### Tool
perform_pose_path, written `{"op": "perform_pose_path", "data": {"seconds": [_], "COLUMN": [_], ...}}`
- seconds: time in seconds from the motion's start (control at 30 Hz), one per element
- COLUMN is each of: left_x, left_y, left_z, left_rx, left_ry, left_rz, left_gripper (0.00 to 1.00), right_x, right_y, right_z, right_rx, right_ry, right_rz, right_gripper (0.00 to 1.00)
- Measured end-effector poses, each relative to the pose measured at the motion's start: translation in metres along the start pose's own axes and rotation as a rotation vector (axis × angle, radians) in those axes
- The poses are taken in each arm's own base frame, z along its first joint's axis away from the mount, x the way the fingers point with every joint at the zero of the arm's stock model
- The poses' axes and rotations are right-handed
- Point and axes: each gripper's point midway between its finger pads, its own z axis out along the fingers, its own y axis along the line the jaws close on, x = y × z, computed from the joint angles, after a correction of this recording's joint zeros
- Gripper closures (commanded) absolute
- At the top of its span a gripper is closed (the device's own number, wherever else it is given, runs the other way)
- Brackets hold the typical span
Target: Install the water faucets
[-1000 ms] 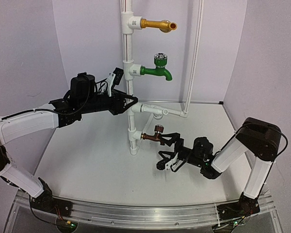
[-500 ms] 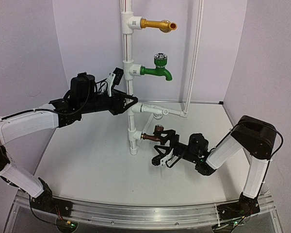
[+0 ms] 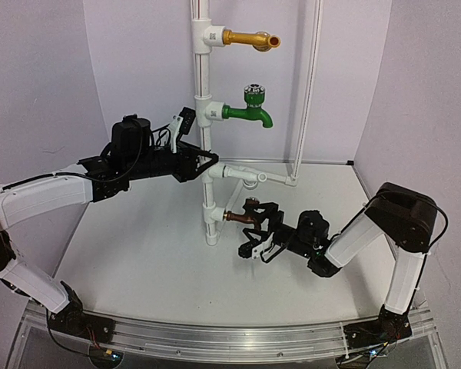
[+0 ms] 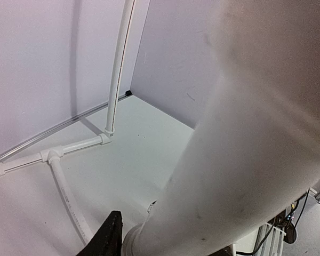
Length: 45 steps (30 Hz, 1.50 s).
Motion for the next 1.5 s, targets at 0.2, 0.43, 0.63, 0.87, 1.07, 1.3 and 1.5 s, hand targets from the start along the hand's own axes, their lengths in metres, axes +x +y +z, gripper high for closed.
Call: {"op": "perform_pose_path", "data": {"seconds": [0.2, 0.43, 0.63, 0.87, 1.07, 1.3, 1.5], "left_x": [0.0, 0.0, 0.0, 0.0, 0.0, 0.0, 0.0], "left_y": [0.0, 0.0, 0.0, 0.0, 0.0, 0.0, 0.0], "left_z": [0.0, 0.0, 0.0, 0.0, 0.0, 0.0, 0.0], "left_rx": [0.0, 0.0, 0.0, 0.001, 0.001, 0.001, 0.002], "left_ry": [0.0, 0.0, 0.0, 0.0, 0.0, 0.0, 0.0], "left_rz": [0.0, 0.0, 0.0, 0.0, 0.001, 0.001, 0.001], "left_gripper": [1.0, 1.0, 1.0, 1.0, 1.0, 1.0, 1.0], "right_x": [0.003, 0.011, 0.012, 0.011, 0.008, 0.003, -0.002], "right_y": [-0.001, -0.008, -0.011, -0.014, -0.015, -0.015, -0.012], "right_z": [0.001, 0.006, 0.006, 0.006, 0.003, -0.004, -0.01], "right_rx": [0.002, 0.023, 0.034, 0.046, 0.059, 0.07, 0.069], "right_ry": [0.024, 0.067, 0.074, 0.068, 0.055, 0.036, 0.017], "right_rz": [-0.002, -0.006, -0.006, -0.005, 0.008, 0.048, 0.087], "right_gripper": [0.02, 0.08, 0.21, 0.3, 0.43, 0.53, 0.67]}}
